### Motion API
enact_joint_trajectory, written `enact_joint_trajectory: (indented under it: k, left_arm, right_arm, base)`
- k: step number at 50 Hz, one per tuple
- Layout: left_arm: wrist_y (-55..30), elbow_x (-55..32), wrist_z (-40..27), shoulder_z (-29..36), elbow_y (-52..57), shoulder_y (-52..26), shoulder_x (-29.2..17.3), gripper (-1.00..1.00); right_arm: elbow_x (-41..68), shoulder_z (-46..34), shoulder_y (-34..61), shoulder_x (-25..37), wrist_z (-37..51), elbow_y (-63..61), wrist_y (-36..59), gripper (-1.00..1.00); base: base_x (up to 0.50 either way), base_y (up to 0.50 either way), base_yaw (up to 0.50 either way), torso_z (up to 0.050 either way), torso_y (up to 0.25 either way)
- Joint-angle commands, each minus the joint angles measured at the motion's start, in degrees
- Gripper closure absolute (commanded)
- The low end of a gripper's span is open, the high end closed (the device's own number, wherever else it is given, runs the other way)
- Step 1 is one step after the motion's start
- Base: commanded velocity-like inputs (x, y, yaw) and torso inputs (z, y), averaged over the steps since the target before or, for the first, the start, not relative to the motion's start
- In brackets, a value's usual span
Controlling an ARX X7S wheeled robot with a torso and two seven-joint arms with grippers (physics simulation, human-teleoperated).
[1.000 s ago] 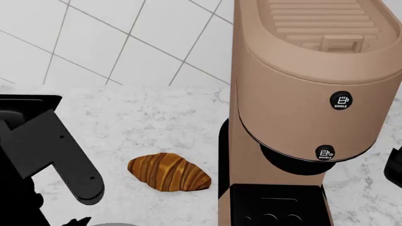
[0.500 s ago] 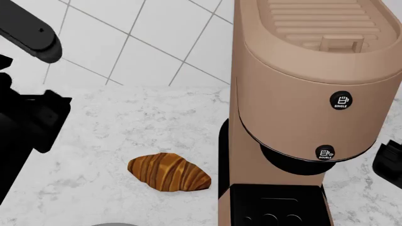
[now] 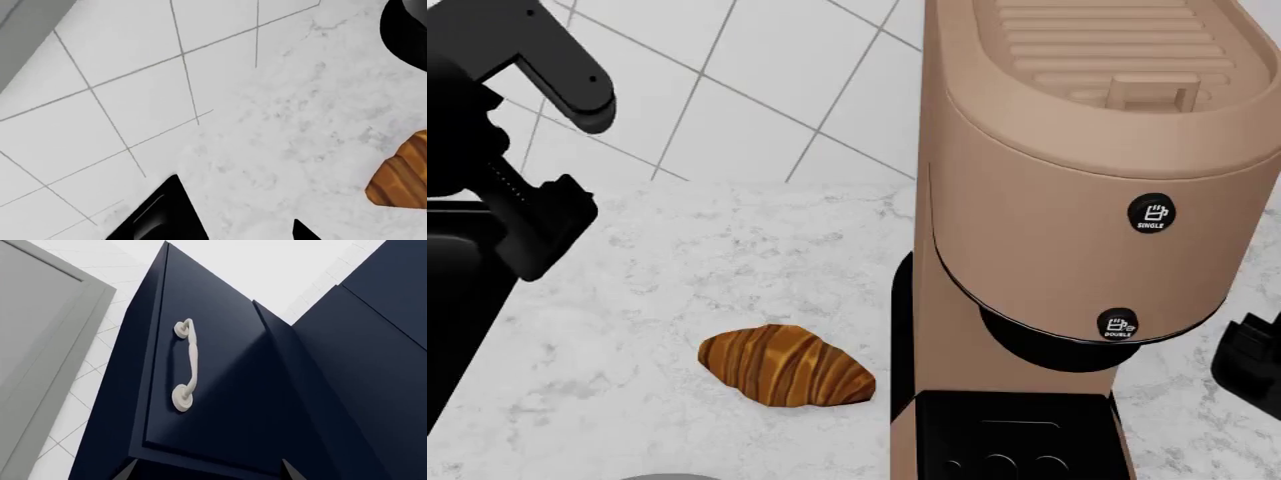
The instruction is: Place the pastries on the plates.
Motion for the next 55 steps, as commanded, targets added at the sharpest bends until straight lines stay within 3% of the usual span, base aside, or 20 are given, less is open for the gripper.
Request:
enact_joint_trajectory:
  k: [1,9,16,19,23,41,55]
  left_arm:
    - [3.22,8.5,12.09,7.21,-0.48,-0.19,2.89,-1.0]
    - [11.44,13.04,11.96,8.3,-2.23,2.63,4.64,-1.0]
    - [26.54,17.78,7.4,4.56,4.53,6.04,0.65,-1.0]
    - [20.13,15.33,10.98,6.71,5.49,3.85,1.56,-1.0]
    - [20.12,11.7,14.13,5.69,10.35,3.96,0.03,-1.0]
    - [18.16,8.48,10.47,4.84,16.68,6.41,0.55,-1.0]
    - [17.19,9.52,11.61,7.53,17.84,7.16,1.74,-1.0]
  right_arm:
    - [-0.08,0.62,0.75,-1.35,-1.78,-0.6,1.3,-1.0]
    - [-0.1,0.84,-0.51,-0.8,-1.11,0.19,-0.02,-1.0]
    - [-0.39,0.93,-1.33,-1.15,-1.06,0.92,-1.08,-1.0]
    - [-0.55,1.11,-1.82,-1.16,-0.92,1.15,-1.64,-1.0]
    - [-0.79,1.23,-2.1,-1.35,-0.93,1.1,-1.73,-1.0]
    - [-0.64,1.89,-1.96,-2.36,-2.21,1.41,-1.54,-1.0]
    - [-0.61,2.82,-3.46,-2.12,-2.24,1.69,-2.44,-1.0]
  base:
    - [0.0,0.0,0.0,0.0,0.0]
    - [0.0,0.0,0.0,0.0,0.0]
    - [0.0,0.0,0.0,0.0,0.0]
    - [0.0,0.0,0.0,0.0,0.0]
    - [0.0,0.0,0.0,0.0,0.0]
    - [0.0,0.0,0.0,0.0,0.0]
    - [0.0,0.0,0.0,0.0,0.0]
